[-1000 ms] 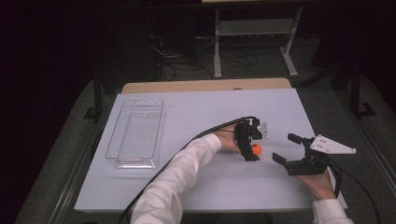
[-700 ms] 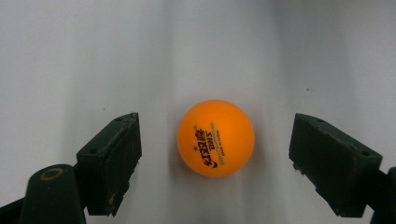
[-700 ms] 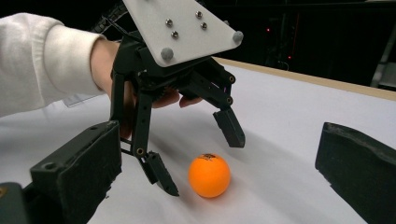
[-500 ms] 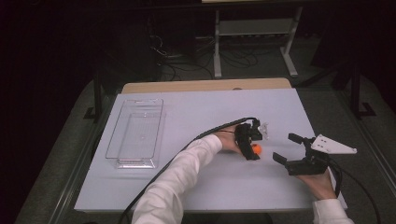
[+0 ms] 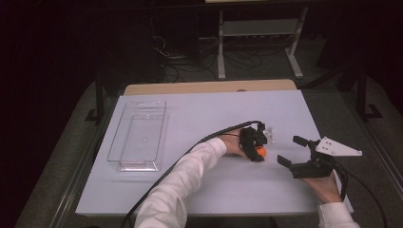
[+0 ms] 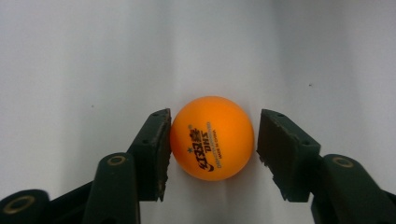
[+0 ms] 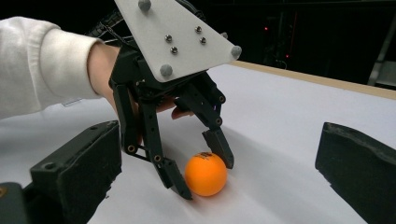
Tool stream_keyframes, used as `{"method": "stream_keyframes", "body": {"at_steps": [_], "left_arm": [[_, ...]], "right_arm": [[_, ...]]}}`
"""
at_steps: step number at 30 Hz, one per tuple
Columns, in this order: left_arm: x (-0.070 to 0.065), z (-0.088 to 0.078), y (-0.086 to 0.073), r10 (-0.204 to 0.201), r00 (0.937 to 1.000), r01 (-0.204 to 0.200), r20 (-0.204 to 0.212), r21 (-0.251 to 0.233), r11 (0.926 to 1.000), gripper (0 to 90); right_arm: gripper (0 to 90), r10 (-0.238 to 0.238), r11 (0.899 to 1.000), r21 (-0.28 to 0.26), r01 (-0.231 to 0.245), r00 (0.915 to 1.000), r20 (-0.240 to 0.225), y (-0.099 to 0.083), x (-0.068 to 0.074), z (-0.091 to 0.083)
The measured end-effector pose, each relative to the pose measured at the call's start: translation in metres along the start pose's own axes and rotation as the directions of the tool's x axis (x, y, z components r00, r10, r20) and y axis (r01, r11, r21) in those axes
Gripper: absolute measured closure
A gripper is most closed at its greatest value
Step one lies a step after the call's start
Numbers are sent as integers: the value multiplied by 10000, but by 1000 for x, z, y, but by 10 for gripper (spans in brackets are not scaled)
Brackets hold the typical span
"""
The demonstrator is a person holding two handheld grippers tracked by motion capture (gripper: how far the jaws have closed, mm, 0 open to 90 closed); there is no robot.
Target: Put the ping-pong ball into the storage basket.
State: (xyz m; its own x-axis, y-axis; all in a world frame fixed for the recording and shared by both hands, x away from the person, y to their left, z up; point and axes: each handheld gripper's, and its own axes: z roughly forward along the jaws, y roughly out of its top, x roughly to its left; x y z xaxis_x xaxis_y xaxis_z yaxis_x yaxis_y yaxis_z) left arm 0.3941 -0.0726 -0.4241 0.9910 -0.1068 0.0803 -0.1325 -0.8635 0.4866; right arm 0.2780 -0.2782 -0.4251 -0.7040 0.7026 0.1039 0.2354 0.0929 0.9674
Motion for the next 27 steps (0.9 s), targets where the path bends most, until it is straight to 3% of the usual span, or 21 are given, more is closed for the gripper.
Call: {"method": "stream_keyframes", "body": {"at_steps": [15, 27], "left_arm": [[0, -6, 1, 7, 10000, -7, 16, -13, 10000, 506], [0, -26, 2, 29, 9997, -32, -256, -124, 9999, 507]], "right_arm": [[0, -16, 10000, -1, 16, 10000, -3, 0, 0, 0], [0, -21, 10000, 12, 21, 10000, 15, 0, 0, 0]]}}
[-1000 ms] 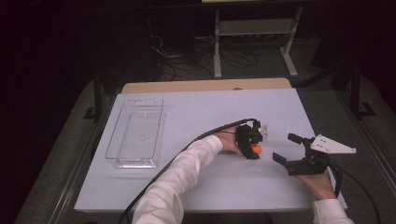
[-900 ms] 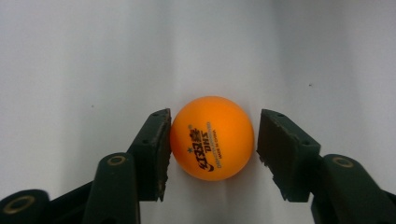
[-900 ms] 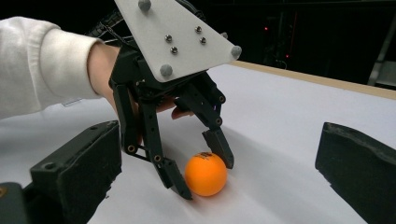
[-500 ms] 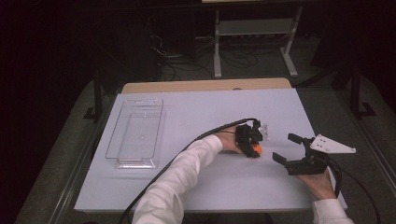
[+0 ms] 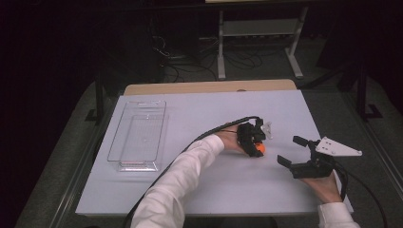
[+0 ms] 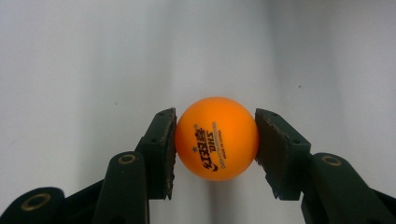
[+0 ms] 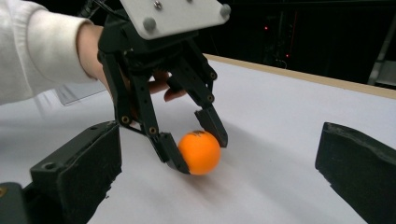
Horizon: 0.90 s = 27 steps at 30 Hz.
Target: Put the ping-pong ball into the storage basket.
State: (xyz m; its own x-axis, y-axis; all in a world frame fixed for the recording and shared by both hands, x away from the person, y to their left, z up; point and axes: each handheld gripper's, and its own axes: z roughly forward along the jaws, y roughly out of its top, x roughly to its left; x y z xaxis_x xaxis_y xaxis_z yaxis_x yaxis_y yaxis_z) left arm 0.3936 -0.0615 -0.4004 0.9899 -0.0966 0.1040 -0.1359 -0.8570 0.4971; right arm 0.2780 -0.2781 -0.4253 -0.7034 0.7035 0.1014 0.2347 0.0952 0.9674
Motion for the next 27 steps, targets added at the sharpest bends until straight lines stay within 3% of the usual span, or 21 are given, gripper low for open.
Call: {"method": "stream_keyframes", "body": {"at_steps": [27], "left_arm": [[-7, -54, 0, 82, 9984, -104, -567, -391, 9992, 509]], "right_arm": [[0, -4, 10000, 14, 4, 10000, 60, 0, 0, 1]]}}
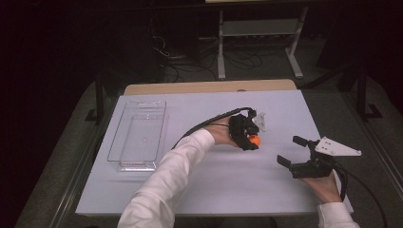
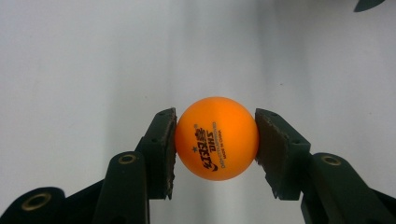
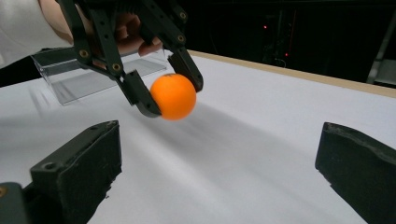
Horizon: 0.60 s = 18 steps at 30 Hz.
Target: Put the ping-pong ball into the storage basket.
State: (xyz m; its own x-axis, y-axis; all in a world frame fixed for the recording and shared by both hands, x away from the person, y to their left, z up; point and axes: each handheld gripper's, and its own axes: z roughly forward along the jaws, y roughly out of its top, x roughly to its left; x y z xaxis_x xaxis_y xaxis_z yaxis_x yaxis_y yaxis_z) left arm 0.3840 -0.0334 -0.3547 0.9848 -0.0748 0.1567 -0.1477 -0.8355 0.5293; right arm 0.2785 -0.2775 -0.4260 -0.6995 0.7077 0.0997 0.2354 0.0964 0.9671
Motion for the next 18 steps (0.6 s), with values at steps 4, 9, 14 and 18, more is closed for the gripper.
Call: {"method": "stream_keyframes", "body": {"at_steps": [4, 9, 14, 18], "left_arm": [[0, -6, 0, -31, 10000, 31, -72, -49, 10000, 509], [-1, -14, -1, -76, 9999, 75, -121, -123, 9999, 509], [-2, -22, -3, -79, 9998, 76, -195, -157, 9998, 509], [-3, -28, -4, -128, 9997, 123, -213, -238, 9996, 509]], "right_arm": [[0, -6, 10000, -2, 6, 10000, 34, 0, 0, 0], [0, -14, 10000, 3, 14, 10000, 38, 0, 0, 0], [0, -37, 10000, 9, 36, 10000, 28, 0, 0, 0], [0, -34, 10000, 15, 34, 10000, 36, -1, 0, 0]]}}
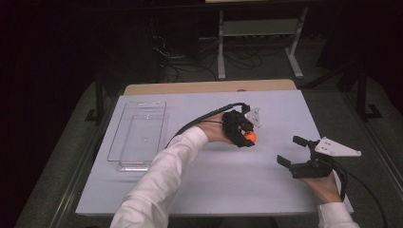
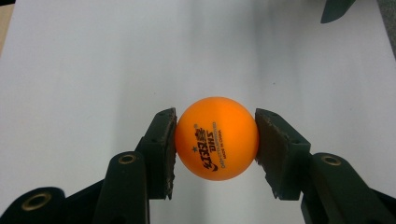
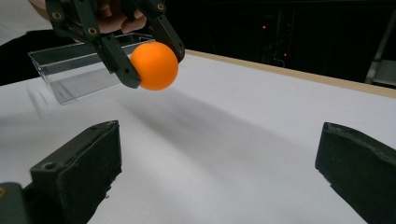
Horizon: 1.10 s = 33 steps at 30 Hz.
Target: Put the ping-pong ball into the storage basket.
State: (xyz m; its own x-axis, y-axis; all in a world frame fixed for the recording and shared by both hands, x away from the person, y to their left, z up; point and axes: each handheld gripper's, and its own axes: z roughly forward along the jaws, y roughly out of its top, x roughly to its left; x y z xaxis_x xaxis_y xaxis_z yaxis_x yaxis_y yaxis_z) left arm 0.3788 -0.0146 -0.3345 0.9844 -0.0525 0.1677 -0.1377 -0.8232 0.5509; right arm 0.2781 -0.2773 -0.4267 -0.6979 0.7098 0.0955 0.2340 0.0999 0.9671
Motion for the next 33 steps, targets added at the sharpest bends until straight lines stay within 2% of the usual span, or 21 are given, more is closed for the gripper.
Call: {"method": "stream_keyframes", "body": {"at_steps": [3, 6, 14, 33], "left_arm": [[-1, -5, -1, -19, 10000, 19, -14, 8, 10000, 509], [-1, -11, -2, -96, 10000, 96, -4, -180, 9998, 509], [-4, -27, -6, -120, 9998, 118, -164, -140, 9998, 509], [-5, -52, -23, -411, 9980, 416, -480, 93, 9991, 509]], "right_arm": [[0, 19, 10000, -3, -19, 10000, -10, 0, 0, 0], [0, 10, 10000, -6, -10, 10000, -26, 0, 1, 1], [0, 47, 9999, -91, -47, 10000, 24, 0, 1, 0], [0, 0, 10000, -45, 0, 10000, 23, 0, 2, 0]]}}
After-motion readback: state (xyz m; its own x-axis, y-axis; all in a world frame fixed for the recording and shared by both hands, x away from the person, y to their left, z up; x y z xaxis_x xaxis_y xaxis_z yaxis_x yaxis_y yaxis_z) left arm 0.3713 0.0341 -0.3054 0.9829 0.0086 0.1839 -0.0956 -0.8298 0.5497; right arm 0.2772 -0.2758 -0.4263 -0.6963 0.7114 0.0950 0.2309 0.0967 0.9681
